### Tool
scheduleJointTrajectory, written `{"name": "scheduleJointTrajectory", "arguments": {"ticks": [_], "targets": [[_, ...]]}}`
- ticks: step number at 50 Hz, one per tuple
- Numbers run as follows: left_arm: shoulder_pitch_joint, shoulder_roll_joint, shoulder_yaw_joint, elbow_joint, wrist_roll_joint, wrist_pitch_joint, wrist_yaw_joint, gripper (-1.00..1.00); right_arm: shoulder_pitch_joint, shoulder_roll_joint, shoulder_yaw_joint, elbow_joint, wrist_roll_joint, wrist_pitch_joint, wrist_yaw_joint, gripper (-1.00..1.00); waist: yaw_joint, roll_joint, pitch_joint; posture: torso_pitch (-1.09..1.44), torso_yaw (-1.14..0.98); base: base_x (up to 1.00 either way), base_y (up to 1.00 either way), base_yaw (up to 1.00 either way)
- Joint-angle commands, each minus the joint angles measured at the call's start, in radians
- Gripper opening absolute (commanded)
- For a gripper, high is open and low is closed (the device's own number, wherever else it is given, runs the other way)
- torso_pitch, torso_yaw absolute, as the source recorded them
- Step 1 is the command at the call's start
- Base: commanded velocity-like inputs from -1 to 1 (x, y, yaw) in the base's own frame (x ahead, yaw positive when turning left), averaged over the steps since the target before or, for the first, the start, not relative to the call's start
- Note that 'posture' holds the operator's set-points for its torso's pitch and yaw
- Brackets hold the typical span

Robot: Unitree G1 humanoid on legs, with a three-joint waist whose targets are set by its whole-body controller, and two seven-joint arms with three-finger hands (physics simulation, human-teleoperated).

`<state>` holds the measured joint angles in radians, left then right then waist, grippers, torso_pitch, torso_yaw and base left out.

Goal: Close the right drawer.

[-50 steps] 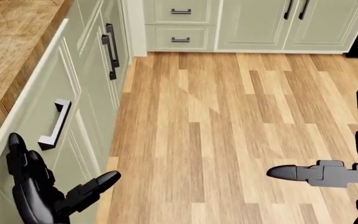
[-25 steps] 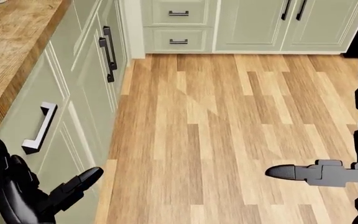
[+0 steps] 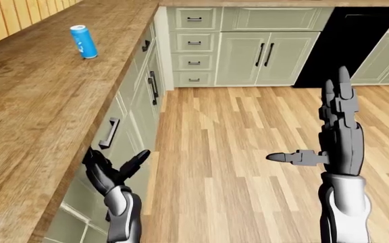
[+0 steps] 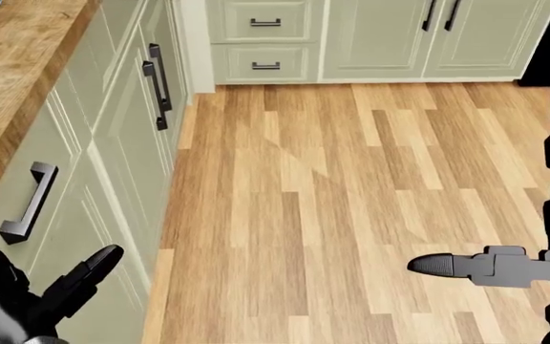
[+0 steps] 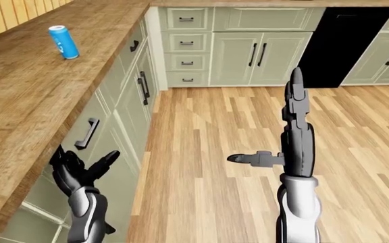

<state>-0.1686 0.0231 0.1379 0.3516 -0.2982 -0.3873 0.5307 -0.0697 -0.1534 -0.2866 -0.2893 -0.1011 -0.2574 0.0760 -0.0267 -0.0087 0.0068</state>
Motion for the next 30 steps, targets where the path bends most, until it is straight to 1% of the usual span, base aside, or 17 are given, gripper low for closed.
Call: {"name": "scheduleJointTrajectory", "arguments": {"ticks": [1,8,13,30], "targets": [[-0.01,0.02,0.056,-0.018,-0.036,-0.028,0.051,1.0,-0.018,-0.01,-0.008,-0.035,0.004,-0.027,-0.006,1.0,0.009,-0.004,-0.016,0.0,0.0,0.0,0.0,0.0],[-0.016,0.033,0.068,-0.003,-0.051,-0.039,0.056,1.0,-0.021,-0.01,-0.005,-0.027,0.001,-0.029,-0.008,1.0,0.008,-0.003,-0.015,0.0,0.0,0.0,0.0,0.0],[-0.009,0.039,0.078,-0.03,-0.068,-0.022,0.066,1.0,-0.021,-0.011,-0.005,-0.027,0.001,-0.029,-0.008,1.0,0.007,-0.003,-0.014,0.0,0.0,0.0,0.0,0.0],[0.001,0.04,0.081,-0.052,-0.074,-0.015,0.071,1.0,-0.019,-0.009,-0.002,-0.031,-0.003,-0.022,-0.007,1.0,0.004,-0.005,-0.011,0.0,0.0,0.0,0.0,0.0]]}}
